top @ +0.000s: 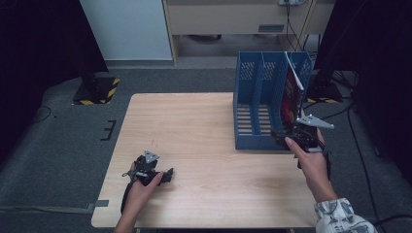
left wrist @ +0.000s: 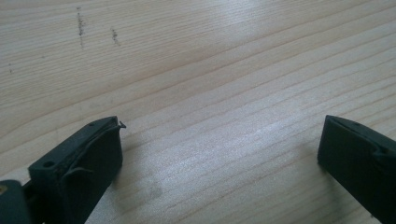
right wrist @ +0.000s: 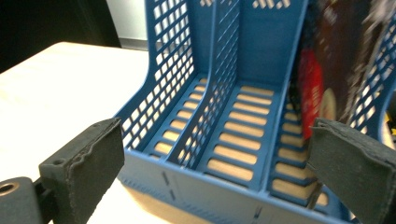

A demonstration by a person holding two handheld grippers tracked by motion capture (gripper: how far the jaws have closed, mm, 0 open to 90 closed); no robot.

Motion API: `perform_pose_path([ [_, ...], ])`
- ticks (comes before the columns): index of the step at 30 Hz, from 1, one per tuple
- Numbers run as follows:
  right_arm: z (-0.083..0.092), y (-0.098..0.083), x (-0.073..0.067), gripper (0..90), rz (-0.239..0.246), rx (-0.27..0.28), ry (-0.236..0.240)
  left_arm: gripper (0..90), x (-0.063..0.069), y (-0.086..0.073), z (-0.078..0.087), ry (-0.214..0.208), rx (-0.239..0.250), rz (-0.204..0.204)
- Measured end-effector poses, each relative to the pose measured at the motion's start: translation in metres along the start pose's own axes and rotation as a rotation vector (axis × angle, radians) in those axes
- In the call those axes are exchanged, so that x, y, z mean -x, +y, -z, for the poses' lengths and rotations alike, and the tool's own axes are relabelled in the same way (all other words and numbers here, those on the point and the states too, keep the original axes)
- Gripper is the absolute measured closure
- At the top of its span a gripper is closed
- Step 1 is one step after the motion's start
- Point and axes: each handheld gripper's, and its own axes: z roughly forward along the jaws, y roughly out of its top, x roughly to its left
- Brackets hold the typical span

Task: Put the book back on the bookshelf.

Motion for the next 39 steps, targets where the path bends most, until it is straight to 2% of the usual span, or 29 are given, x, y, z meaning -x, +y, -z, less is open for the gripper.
perform_pose_path([
  [4,-0.001,-0.009,-0.007,4.5,0.000,-0.016,0.016,0.0,0.000,0.000,0.000,0.000,0.000,0.000],
  [12,-0.001,-0.022,-0.024,4.8,0.040,-0.045,0.055,0.0,0.000,0.000,0.000,0.000,0.000,0.000],
  [19,-0.004,-0.041,-0.045,6.5,0.090,-0.099,0.109,0.0,0.000,0.000,0.000,0.001,0.000,0.001],
  [27,-0.010,-0.066,-0.066,6.6,0.117,-0.166,0.159,0.0,0.001,0.000,0.000,0.002,0.000,0.003],
  [39,-0.022,-0.089,-0.101,6.6,0.190,-0.245,0.231,0.0,0.001,0.000,0.000,0.002,0.000,0.003],
])
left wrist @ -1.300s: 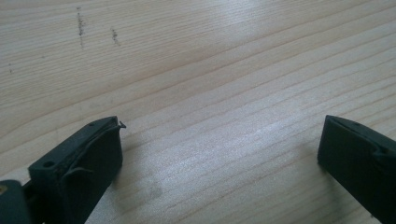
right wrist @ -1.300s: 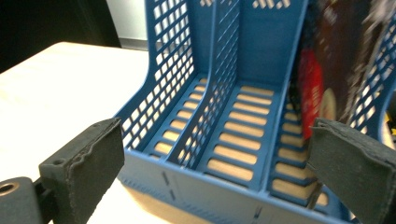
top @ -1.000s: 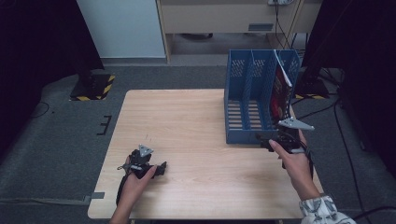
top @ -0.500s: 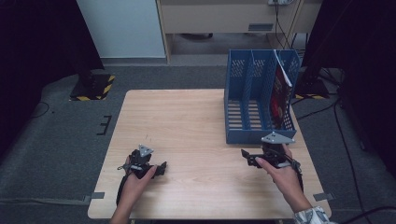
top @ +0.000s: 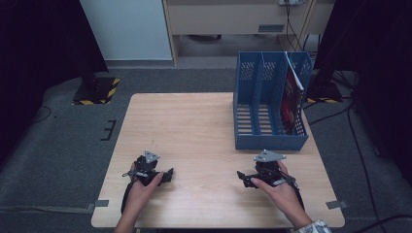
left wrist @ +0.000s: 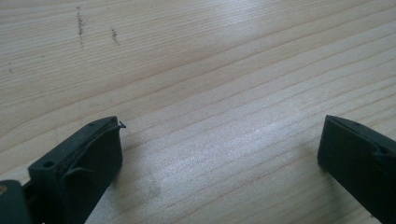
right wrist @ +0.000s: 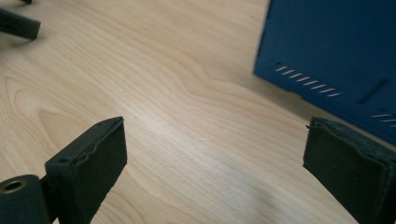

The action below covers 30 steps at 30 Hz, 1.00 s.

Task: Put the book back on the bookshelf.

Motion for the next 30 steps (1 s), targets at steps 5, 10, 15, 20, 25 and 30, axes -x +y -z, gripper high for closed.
perform_pose_path([
  [5,-0.015,0.002,-0.016,6.4,0.019,-0.008,0.028,0.0,0.000,0.000,0.000,0.000,0.000,0.000],
  [10,-0.033,0.010,-0.026,6.2,0.039,-0.021,0.040,0.0,0.000,0.000,0.000,0.000,0.000,0.000],
  [15,-0.047,0.021,-0.032,6.2,0.074,-0.013,0.043,0.0,0.000,0.000,0.000,-0.001,0.000,-0.001],
  [20,-0.060,0.026,-0.032,6.3,0.066,-0.034,0.028,0.0,0.000,0.000,0.000,-0.002,0.000,-0.002],
  [25,-0.068,0.025,-0.034,6.4,0.068,-0.060,0.029,0.0,0.000,0.000,0.000,-0.002,0.000,-0.002],
  [30,-0.076,0.022,-0.034,6.4,0.064,-0.079,0.015,0.0,0.000,0.000,0.000,-0.003,0.000,-0.002],
])
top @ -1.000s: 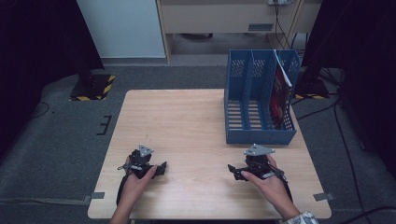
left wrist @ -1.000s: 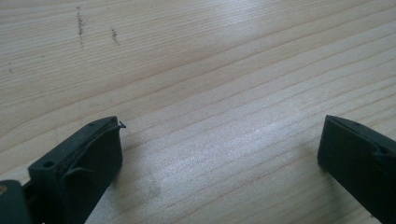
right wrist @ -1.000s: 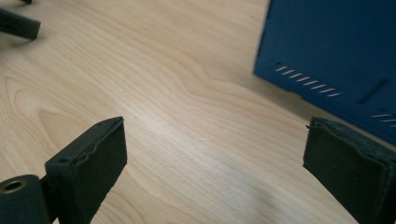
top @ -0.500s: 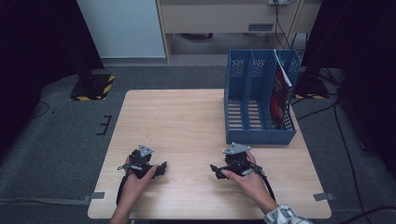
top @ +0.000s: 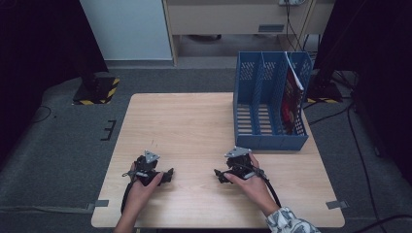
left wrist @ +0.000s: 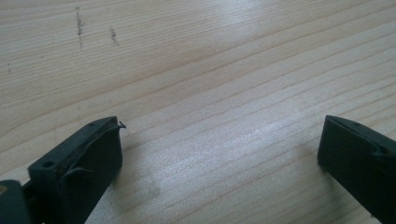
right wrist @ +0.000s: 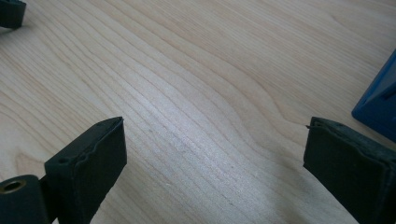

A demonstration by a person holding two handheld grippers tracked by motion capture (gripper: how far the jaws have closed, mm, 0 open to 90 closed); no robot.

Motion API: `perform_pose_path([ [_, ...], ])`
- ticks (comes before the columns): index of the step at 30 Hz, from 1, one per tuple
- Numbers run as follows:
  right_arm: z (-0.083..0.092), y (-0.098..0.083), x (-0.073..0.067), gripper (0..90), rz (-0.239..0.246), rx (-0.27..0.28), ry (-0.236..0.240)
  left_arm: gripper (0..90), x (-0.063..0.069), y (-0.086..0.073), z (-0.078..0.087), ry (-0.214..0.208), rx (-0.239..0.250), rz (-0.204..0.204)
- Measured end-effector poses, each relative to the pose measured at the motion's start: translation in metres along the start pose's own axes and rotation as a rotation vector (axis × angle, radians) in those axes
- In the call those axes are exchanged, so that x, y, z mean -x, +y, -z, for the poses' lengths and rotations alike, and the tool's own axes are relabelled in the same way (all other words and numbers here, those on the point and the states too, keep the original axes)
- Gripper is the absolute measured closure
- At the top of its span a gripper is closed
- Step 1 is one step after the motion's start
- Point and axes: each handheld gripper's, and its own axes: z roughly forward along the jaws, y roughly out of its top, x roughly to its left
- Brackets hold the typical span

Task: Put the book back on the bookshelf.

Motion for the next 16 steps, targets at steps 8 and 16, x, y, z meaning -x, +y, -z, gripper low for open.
perform_pose_path([
  [8,-0.010,-0.005,-0.007,5.8,0.013,-0.024,-0.017,0.0,0.000,0.000,0.000,0.000,0.000,0.000],
  [16,-0.012,-0.005,-0.008,3.1,0.005,-0.019,-0.024,0.0,0.000,0.000,0.000,-0.001,0.000,-0.001],
])
